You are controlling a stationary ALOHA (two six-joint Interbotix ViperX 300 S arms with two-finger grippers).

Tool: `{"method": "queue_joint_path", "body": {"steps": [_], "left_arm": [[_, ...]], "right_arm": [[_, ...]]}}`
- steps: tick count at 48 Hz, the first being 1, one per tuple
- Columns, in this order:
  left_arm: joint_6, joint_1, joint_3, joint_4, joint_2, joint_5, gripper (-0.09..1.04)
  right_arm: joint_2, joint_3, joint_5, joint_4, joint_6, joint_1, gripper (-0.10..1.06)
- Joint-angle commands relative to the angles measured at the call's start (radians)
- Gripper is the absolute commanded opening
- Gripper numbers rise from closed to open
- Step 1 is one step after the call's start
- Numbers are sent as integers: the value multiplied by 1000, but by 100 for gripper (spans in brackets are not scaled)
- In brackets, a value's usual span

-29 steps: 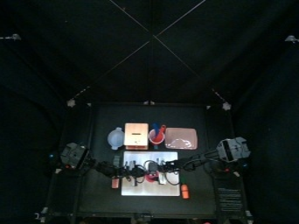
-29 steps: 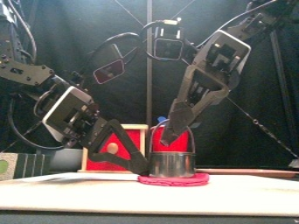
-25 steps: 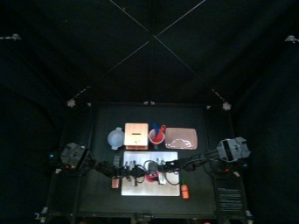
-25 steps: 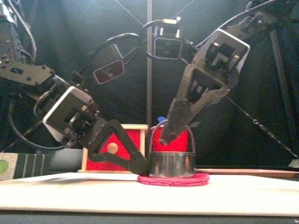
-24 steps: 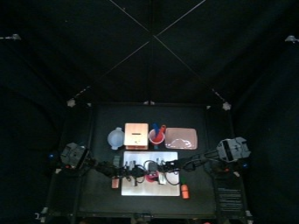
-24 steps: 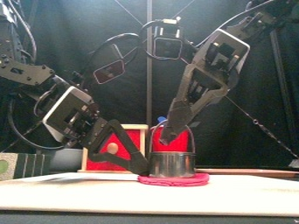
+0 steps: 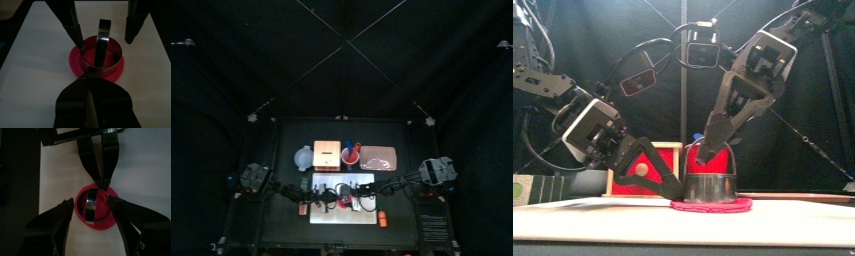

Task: Get the cutter from the drawer then cut the dough then place the extra dough in the bowl
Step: Place the extra dough in the bowl

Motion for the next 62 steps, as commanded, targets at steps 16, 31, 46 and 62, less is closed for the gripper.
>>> {"method": "queue_joint_path", "body": {"steps": [16, 31, 46, 62], "left_arm": [[0, -3, -12, -15, -6, 18, 49], [0, -2, -11, -23, -6, 20, 49], [0, -2, -8, -29, -6, 23, 49], [-2, 2, -11, -29, -6, 55, 49]], "right_arm": [[-15, -35, 23, 9, 0, -9, 64], [-18, -44, 25, 8, -2, -15, 51], [-61, -77, 104, 5, -2, -25, 51], [-137, -80, 121, -12, -2, -41, 51]]}}
